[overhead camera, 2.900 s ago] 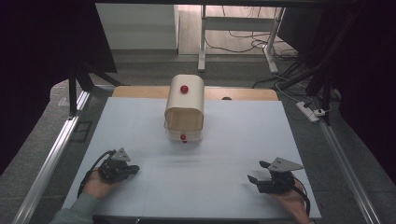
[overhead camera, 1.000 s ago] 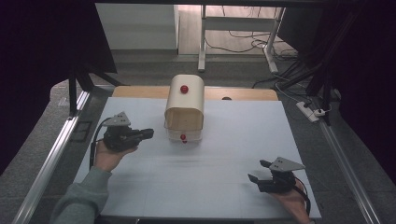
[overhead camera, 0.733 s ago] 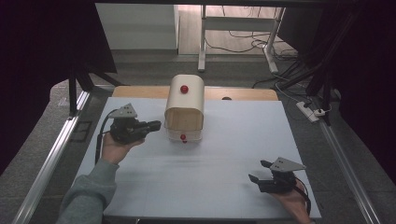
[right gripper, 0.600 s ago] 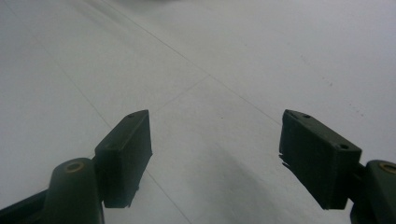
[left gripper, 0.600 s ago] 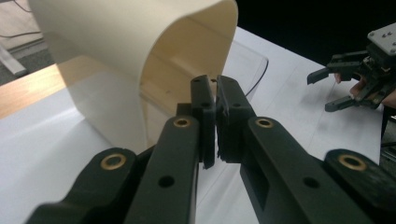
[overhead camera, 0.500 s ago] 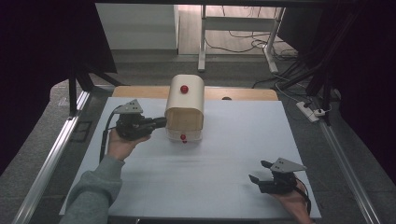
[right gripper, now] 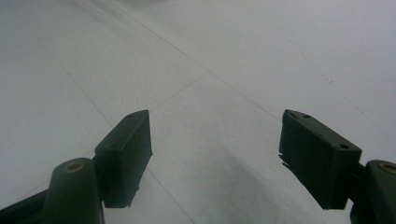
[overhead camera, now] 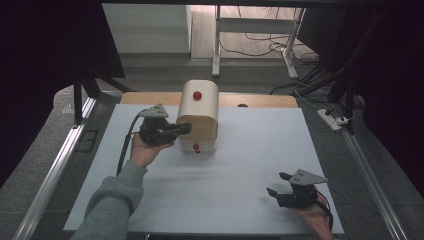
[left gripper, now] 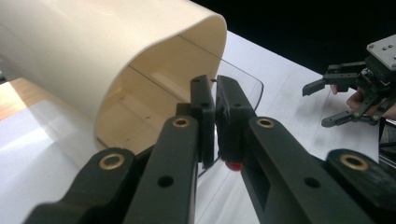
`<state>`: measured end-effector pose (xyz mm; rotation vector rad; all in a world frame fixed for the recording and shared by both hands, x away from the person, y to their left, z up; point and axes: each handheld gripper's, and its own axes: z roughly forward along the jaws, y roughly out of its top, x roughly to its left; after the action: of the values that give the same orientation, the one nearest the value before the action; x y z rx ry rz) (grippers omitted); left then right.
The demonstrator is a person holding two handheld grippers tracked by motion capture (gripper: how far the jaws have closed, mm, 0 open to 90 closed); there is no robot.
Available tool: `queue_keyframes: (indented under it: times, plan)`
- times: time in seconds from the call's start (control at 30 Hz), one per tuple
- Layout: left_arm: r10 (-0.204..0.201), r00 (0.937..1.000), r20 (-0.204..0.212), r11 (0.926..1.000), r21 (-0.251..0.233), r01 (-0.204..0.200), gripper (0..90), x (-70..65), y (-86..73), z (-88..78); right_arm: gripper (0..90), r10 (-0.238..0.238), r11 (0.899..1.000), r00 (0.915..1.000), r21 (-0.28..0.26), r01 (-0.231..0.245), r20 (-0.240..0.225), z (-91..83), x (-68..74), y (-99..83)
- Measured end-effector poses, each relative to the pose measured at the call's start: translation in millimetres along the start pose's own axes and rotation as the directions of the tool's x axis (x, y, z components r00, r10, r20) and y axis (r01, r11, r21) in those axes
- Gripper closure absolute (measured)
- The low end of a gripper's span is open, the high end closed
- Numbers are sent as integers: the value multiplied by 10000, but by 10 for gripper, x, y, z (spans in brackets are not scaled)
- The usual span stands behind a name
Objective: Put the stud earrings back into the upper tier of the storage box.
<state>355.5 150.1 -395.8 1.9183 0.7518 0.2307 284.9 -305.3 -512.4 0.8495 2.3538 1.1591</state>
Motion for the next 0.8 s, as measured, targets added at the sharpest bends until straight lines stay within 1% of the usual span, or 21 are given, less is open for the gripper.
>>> queue_keyframes:
  times: [0.1,0.17,0.2,0.3,0.43,0.63,0.8]
  plan:
    - [33,10000,9,10000,5,-33,855,-1,14,37,247,-14,10000,10000,31,14,-31,-7,-4,-10]
    - [41,10000,8,10000,0,-41,850,-6,16,63,247,8,10000,10000,21,-8,81,-21,-2,-16]
    - [126,9999,-2,9999,68,-126,845,-11,15,76,247,30,10000,10000,-24,-30,39,-23,-4,-19]
    - [343,9992,-210,9993,148,-340,726,-36,12,82,247,42,10000,10000,34,-42,16,-29,-3,-24]
    - [359,9989,-303,9993,70,-357,654,-44,7,38,248,49,10000,10000,23,-49,-17,-19,-1,-25]
    - [410,9983,-412,9990,-137,-416,552,-75,-29,-83,247,48,10000,10000,27,-48,-11,-23,-2,-25]
    - [628,9967,-510,9980,58,-626,470,-128,-97,-177,247,34,10000,10000,29,-34,-12,-17,-4,-27]
